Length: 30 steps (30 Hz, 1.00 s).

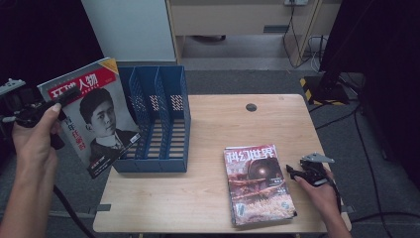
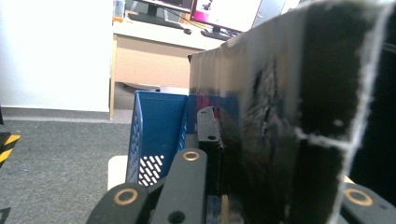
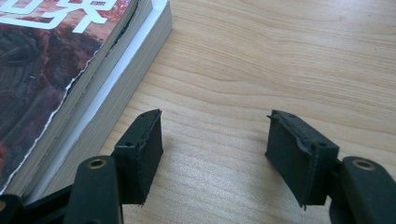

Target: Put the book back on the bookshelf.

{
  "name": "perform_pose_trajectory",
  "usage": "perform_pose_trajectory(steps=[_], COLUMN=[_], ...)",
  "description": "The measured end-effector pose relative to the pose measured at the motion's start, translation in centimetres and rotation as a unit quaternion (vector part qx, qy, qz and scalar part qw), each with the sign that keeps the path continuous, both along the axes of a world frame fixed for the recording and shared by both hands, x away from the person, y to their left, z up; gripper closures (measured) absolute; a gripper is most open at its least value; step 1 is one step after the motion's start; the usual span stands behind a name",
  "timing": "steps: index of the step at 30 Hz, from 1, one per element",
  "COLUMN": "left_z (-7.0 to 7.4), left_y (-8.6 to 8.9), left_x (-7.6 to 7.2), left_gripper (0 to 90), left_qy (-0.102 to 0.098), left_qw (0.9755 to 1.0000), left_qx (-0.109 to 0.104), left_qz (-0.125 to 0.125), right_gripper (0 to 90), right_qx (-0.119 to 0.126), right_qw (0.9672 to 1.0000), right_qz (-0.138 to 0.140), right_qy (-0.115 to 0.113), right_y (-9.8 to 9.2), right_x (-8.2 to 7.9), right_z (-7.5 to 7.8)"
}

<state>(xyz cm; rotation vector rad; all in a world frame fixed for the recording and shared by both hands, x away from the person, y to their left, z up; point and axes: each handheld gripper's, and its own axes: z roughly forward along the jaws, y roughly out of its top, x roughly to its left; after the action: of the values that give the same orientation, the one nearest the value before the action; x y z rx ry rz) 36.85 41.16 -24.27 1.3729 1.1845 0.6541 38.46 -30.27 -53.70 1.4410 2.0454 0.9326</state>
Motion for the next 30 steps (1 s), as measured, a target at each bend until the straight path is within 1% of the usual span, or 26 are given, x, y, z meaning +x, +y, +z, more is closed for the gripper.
perform_pose_trajectory(steps=[5,9,16,19,23,30], left_z=[0.0,-0.1,-0.8,-1.1,-1.3,-1.7], left_y=[0.7,1.2,1.9,2.0,1.9,1.7], left_x=[0.2,0.6,1.9,2.4,3.0,3.9], left_gripper=[85.9,85.9,85.9,85.9,85.9,85.9], left_qy=[0.000,-0.002,0.001,0.004,0.004,0.002], left_qw=[1.0000,1.0000,0.9999,0.9999,0.9998,0.9997], left_qx=[0.001,0.001,-0.002,0.000,0.012,0.018], left_qz=[0.002,0.006,0.011,0.013,0.015,0.014], right_gripper=[35.9,36.1,36.2,36.4,36.4,36.5], right_qx=[-0.001,-0.003,-0.003,-0.003,-0.003,-0.002], right_qw=[1.0000,1.0000,1.0000,1.0000,1.0000,1.0000], right_qz=[0.000,0.001,0.000,-0.001,-0.001,-0.004], right_qy=[0.000,-0.002,-0.002,-0.003,-0.003,-0.003], right_y=[0.0,0.0,0.0,0.1,0.1,0.1], right_x=[0.0,0.0,0.0,-0.1,-0.1,-0.1], right_z=[0.0,0.0,0.0,0.0,0.0,0.0])
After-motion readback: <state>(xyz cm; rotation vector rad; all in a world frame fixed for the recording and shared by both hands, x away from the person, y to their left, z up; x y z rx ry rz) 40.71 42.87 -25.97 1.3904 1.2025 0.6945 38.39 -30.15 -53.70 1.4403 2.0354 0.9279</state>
